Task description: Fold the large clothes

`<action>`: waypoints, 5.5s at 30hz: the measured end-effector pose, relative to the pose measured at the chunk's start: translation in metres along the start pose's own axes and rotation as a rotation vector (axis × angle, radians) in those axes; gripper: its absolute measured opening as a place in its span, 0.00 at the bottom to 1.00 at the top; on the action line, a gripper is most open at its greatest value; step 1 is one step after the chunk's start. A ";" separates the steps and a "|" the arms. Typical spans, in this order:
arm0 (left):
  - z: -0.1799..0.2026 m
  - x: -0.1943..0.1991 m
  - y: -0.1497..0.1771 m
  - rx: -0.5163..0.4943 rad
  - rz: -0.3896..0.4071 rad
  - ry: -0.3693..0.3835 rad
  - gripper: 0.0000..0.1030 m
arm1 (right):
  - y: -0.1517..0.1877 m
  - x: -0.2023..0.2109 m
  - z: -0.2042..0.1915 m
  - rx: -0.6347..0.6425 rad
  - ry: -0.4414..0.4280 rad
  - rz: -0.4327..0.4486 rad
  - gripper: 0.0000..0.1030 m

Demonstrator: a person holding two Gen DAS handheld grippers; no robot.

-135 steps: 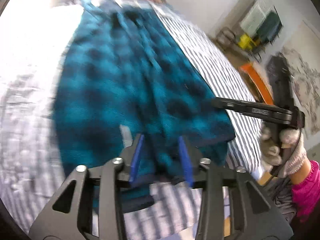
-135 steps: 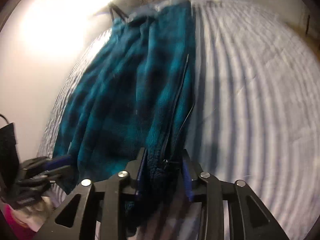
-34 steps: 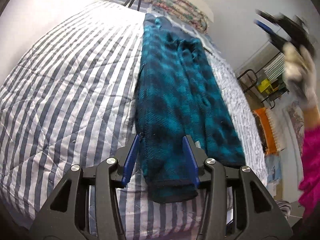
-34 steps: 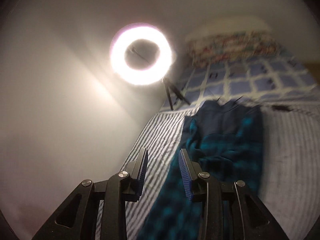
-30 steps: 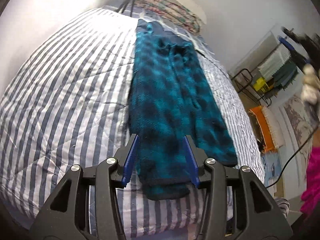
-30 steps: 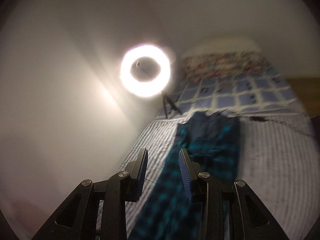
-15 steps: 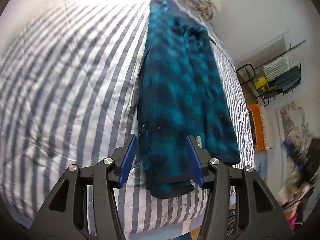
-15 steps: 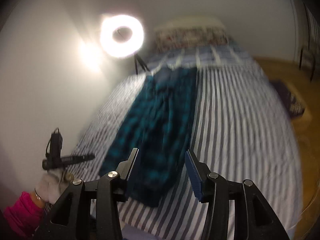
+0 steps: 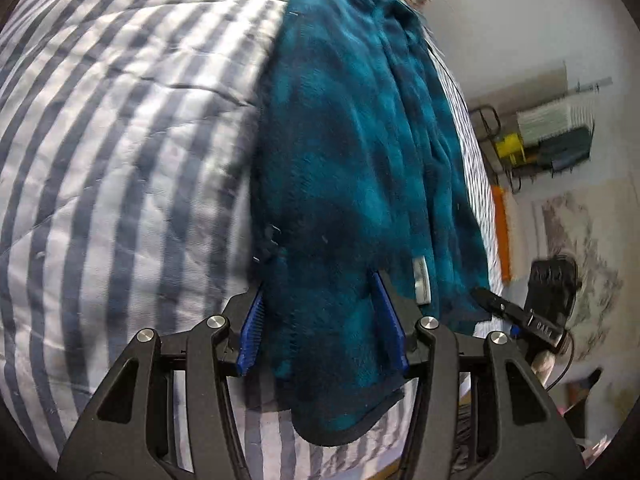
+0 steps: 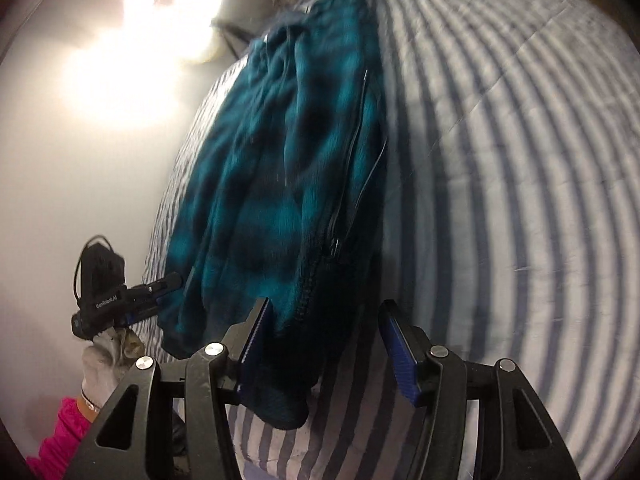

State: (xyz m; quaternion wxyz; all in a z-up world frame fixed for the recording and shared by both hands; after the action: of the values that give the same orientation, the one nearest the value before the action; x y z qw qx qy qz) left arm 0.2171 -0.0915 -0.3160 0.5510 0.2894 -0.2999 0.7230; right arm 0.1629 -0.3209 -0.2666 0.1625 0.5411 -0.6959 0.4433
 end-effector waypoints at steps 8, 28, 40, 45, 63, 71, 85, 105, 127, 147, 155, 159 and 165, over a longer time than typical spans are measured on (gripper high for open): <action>0.015 0.005 0.002 -0.033 -0.002 0.038 0.15 | 0.007 -0.022 -0.016 0.037 -0.133 -0.041 0.22; 0.086 0.050 -0.069 0.057 0.088 0.257 0.14 | -0.072 0.055 -0.028 -0.122 -0.393 0.181 0.13; 0.092 0.012 -0.160 0.118 0.148 0.246 0.14 | -0.168 0.024 -0.015 -0.153 -0.275 0.244 0.13; 0.071 -0.013 -0.189 0.174 0.148 0.213 0.14 | -0.203 -0.012 0.001 -0.181 -0.199 0.223 0.13; 0.048 -0.036 -0.230 0.394 -0.016 0.384 0.40 | -0.228 -0.036 0.056 -0.395 -0.357 0.154 0.28; 0.049 -0.026 -0.231 0.408 -0.031 0.414 0.49 | -0.240 0.003 0.062 -0.399 -0.418 0.235 0.57; 0.063 -0.001 -0.231 0.360 -0.002 0.418 0.66 | -0.218 -0.058 -0.075 0.221 -0.110 0.087 0.30; 0.084 -0.028 -0.229 -0.275 0.218 -0.177 0.44 | -0.219 -0.046 -0.019 0.322 0.135 0.139 0.33; 0.080 -0.010 -0.319 -0.275 0.274 -0.223 0.36 | -0.270 -0.008 0.019 0.319 0.263 0.285 0.43; 0.032 -0.100 -0.502 -0.087 0.267 -0.171 0.59 | -0.460 -0.081 0.139 0.161 0.239 0.297 0.51; 0.042 -0.129 -0.529 -0.184 0.290 -0.267 0.59 | -0.495 -0.120 0.150 0.157 0.240 0.277 0.48; 0.053 -0.139 -0.532 -0.253 0.298 -0.303 0.52 | -0.507 -0.134 0.148 0.173 0.235 0.274 0.49; 0.071 -0.150 -0.525 -0.371 0.336 -0.337 0.09 | -0.512 -0.151 0.144 0.203 0.207 0.250 0.25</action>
State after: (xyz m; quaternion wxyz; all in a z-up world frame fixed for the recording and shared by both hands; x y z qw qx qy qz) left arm 0.7669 -0.1267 -0.3213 0.4095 0.2460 -0.5578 0.6787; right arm 0.7137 -0.3539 -0.2268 0.1213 0.4154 -0.6889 0.5815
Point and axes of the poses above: each gripper's, at about its wrist camera, not at the fingertips, and x roughly against the way its jaws point, z to its right, y to its underside, the point moved 9 cm from there along -x, roughly the way its jaws point, and after that the axes turned 8 degrees about x, right-handed, at the moved point
